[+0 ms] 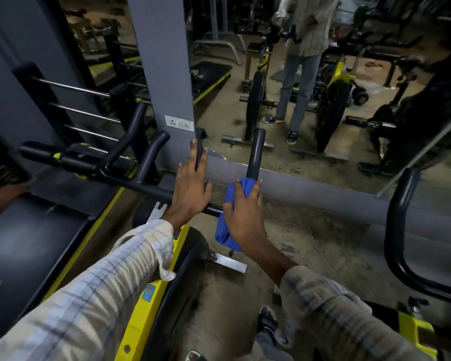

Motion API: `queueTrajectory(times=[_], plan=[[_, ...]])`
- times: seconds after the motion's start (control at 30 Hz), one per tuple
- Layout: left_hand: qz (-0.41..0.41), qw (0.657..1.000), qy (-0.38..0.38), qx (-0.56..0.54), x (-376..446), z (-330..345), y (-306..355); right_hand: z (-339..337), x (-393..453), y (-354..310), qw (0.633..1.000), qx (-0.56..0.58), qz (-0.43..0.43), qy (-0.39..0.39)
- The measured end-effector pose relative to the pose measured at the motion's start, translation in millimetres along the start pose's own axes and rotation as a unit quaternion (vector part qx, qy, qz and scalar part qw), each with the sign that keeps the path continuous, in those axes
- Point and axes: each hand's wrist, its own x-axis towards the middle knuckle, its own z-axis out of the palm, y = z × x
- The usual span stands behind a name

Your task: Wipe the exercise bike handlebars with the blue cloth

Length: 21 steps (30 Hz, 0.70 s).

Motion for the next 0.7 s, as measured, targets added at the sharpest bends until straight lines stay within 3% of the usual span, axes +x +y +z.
queueTrajectory(times=[0.3,0.4,0.47,0.53,0.6,0.7], plan=[[-0.015,0.997,0.023,-0.069,-25.1,2.1,-2.3,-39.5,-11.0,-13.0,1.000,0.001,0.021,-0.022],[-0.049,0.987,0.049,-0.145,-28.7,-2.9,5.9,-56.0,-3.1,-28.8,0.999,-0.027,-0.039,0.013],[-0.076,0.968,0.118,-0.206,-33.1,-9.7,11.4,-60.8,2.3,-36.8,0.993,-0.024,-0.099,0.052],[-0.115,0.938,0.198,-0.262,-40.7,-20.8,17.4,-60.2,9.5,-42.5,0.988,0.004,-0.143,0.062],[-0.190,0.882,0.198,-0.384,-44.6,-32.0,23.7,-52.7,14.6,-48.8,0.981,0.018,-0.187,0.048],[-0.350,0.709,0.113,-0.601,-47.8,-47.4,27.3,-32.3,13.0,-57.7,0.968,0.012,-0.249,0.012]])
